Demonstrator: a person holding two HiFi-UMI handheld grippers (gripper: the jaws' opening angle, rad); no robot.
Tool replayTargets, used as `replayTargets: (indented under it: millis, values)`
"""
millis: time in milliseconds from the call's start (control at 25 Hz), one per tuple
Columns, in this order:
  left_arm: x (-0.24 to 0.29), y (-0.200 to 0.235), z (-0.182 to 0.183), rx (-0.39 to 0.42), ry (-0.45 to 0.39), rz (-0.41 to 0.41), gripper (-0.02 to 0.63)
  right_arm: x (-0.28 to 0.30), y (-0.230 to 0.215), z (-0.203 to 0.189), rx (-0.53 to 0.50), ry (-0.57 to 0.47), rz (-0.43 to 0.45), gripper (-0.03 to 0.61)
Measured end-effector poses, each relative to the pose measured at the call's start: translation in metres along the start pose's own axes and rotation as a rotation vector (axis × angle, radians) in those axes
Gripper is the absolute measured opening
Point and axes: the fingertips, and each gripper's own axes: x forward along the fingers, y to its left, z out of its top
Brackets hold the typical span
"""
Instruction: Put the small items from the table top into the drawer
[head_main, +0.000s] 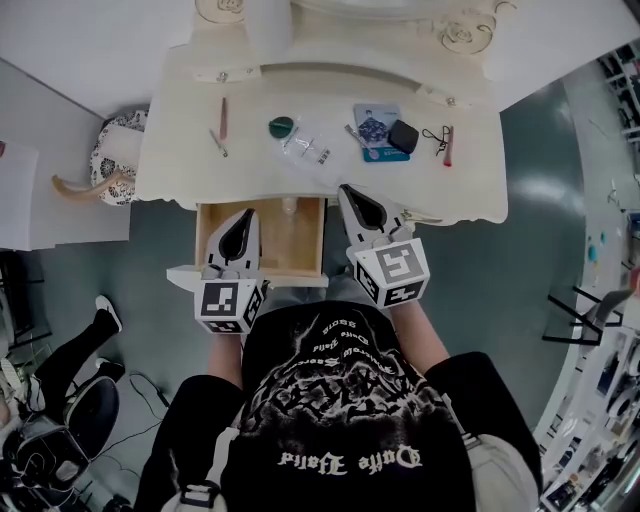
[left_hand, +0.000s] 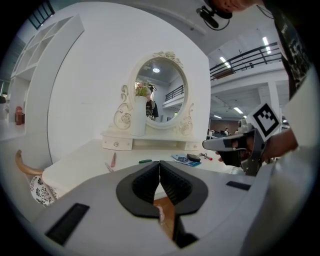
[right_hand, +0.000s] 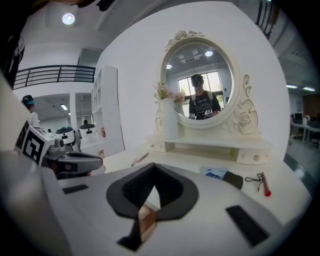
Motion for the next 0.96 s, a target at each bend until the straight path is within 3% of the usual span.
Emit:
replayTargets:
  millis: [960]
  values:
    - [0.007, -0.015, 0.001, 0.014, -0.005, -0.006, 0.015, -0.015, -0.008, -0.004, -0.075, -0.054, 0.004, 0.009]
